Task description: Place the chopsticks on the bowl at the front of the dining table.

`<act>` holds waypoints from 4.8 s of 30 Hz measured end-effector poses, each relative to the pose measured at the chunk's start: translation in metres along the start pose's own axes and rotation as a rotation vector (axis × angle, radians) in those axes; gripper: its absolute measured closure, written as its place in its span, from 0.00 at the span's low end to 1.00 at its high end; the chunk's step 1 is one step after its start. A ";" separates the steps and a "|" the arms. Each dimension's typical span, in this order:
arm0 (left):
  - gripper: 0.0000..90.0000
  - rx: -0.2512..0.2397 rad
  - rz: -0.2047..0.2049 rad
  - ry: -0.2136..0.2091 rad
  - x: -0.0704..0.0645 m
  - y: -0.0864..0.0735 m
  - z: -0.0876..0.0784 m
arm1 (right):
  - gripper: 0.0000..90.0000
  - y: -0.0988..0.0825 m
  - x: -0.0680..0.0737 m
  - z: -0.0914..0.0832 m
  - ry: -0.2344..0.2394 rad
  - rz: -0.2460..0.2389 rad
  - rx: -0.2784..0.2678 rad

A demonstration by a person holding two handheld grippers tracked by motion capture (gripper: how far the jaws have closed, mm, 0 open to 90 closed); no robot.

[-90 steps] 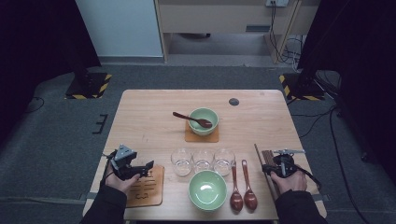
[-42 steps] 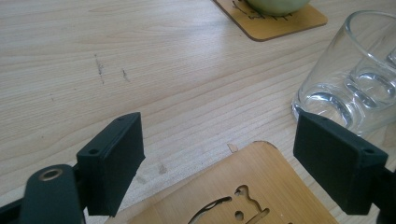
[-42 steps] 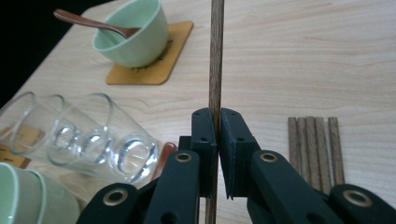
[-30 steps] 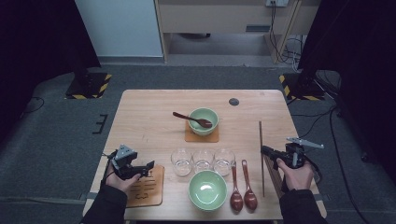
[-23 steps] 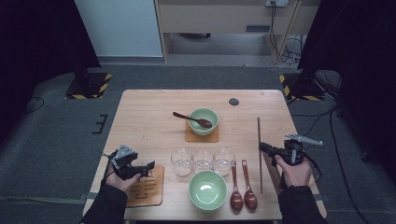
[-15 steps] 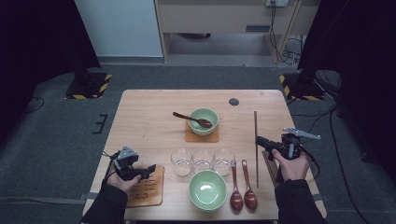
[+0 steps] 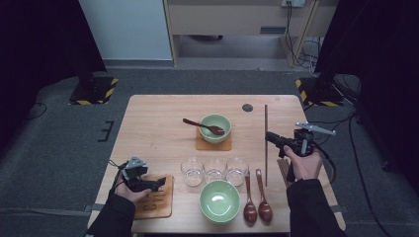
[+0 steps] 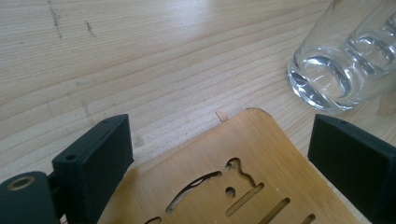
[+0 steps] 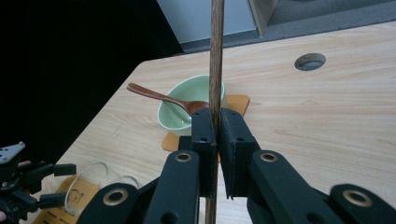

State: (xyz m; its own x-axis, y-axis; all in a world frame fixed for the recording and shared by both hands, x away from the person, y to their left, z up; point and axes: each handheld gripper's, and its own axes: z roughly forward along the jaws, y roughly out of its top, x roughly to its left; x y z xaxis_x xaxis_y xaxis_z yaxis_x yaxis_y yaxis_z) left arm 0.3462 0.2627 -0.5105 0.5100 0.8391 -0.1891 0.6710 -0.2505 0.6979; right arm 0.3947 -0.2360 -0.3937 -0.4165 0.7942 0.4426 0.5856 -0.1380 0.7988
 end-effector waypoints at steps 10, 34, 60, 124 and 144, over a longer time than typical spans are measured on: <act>0.07 0.021 0.002 0.004 0.001 -0.001 0.001 | 0.94 0.011 0.008 0.012 0.022 0.000 -0.003; 0.16 0.038 -0.019 0.019 0.003 0.000 0.000 | 0.94 0.042 0.028 0.029 0.059 -0.020 -0.031; 0.17 0.023 -0.021 0.019 0.004 0.001 -0.001 | 0.94 0.083 0.058 0.059 0.096 -0.059 -0.077; 0.17 0.012 -0.007 0.012 0.003 0.004 -0.001 | 0.94 0.058 0.060 0.198 0.009 -0.005 0.113; 0.17 0.009 -0.001 0.009 0.002 0.006 -0.001 | 0.94 0.045 0.056 0.228 -0.036 0.000 0.183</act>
State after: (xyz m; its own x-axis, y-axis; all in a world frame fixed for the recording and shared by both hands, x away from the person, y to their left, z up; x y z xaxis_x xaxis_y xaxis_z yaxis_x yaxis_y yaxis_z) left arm 0.3511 0.2634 -0.5063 0.5047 0.8435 -0.1836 0.6761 -0.2540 0.6916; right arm 0.5565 -0.0626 -0.4261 -0.3934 0.8151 0.4252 0.7040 -0.0304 0.7096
